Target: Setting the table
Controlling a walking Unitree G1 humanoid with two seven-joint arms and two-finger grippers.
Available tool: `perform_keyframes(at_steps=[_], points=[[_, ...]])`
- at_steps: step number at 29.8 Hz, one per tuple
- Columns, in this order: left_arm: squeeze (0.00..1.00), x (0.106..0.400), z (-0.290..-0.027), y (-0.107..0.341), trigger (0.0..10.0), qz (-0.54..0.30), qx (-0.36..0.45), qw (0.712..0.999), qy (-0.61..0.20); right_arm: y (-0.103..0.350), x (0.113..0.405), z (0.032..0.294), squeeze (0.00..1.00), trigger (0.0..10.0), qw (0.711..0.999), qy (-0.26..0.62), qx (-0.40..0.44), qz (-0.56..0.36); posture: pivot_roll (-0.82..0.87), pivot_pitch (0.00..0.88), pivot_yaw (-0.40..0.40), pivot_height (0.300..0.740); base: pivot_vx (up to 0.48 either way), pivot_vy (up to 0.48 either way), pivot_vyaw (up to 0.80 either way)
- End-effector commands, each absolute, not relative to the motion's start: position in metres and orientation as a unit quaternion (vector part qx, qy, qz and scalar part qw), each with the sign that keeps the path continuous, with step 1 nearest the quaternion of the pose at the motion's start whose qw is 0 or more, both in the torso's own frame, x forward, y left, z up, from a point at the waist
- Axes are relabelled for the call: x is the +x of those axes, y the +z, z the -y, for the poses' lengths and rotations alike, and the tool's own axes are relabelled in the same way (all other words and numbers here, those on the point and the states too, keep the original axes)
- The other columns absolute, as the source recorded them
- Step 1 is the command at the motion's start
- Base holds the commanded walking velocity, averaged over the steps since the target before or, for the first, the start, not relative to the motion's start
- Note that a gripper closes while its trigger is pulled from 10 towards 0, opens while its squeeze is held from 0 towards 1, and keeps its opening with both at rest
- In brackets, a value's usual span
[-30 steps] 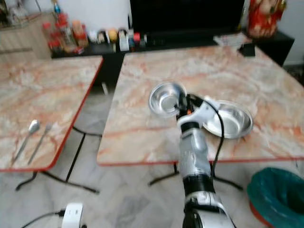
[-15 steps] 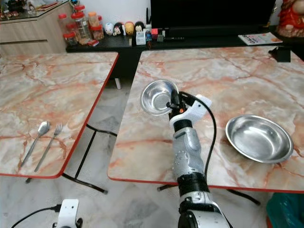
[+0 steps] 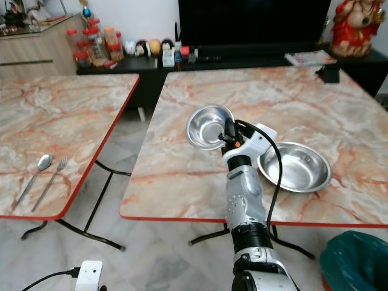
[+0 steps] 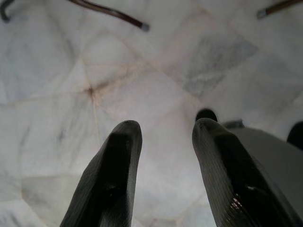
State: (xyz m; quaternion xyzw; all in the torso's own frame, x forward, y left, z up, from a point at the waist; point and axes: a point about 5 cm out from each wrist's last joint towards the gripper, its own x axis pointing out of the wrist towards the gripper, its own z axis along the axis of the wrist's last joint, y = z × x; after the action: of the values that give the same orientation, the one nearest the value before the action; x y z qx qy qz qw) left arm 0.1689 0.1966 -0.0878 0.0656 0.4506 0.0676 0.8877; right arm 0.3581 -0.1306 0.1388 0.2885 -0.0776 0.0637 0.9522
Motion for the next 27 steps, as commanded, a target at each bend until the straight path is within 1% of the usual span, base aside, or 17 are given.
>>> perform_keyframes(at_steps=[1, 21, 23, 27], points=[[0.00, 0.1698, -0.2015, -0.0864, 10.0, -0.447, 0.073, 0.889, 0.072, 0.1461, 0.3597, 0.1232, 0.00, 10.0, 0.952, 0.077, 0.285, 0.085, 0.03, 0.000, 0.068, 0.740, 0.000, -0.322, 0.00], [0.00, 0.1717, -0.2015, -0.0855, 10.0, -0.443, 0.076, 0.891, 0.067, 0.1424, 0.3582, 0.1193, 0.00, 10.0, 0.952, 0.085, 0.284, 0.079, 0.02, 0.000, 0.066, 0.740, 0.000, -0.315, 0.00], [0.00, 0.1715, -0.2015, -0.0856, 10.0, -0.443, 0.077, 0.891, 0.067, 0.1424, 0.3580, 0.1194, 0.00, 10.0, 0.952, 0.085, 0.284, 0.079, 0.02, 0.000, 0.065, 0.740, 0.240, -0.307, 0.00], [0.00, 0.1727, -0.1987, -0.0856, 10.0, -0.442, 0.063, 0.893, 0.062, 0.1438, 0.3589, 0.1200, 0.00, 10.0, 0.952, 0.085, 0.283, 0.081, 0.02, 0.000, 0.061, 0.740, 0.000, -0.122, 0.00]])
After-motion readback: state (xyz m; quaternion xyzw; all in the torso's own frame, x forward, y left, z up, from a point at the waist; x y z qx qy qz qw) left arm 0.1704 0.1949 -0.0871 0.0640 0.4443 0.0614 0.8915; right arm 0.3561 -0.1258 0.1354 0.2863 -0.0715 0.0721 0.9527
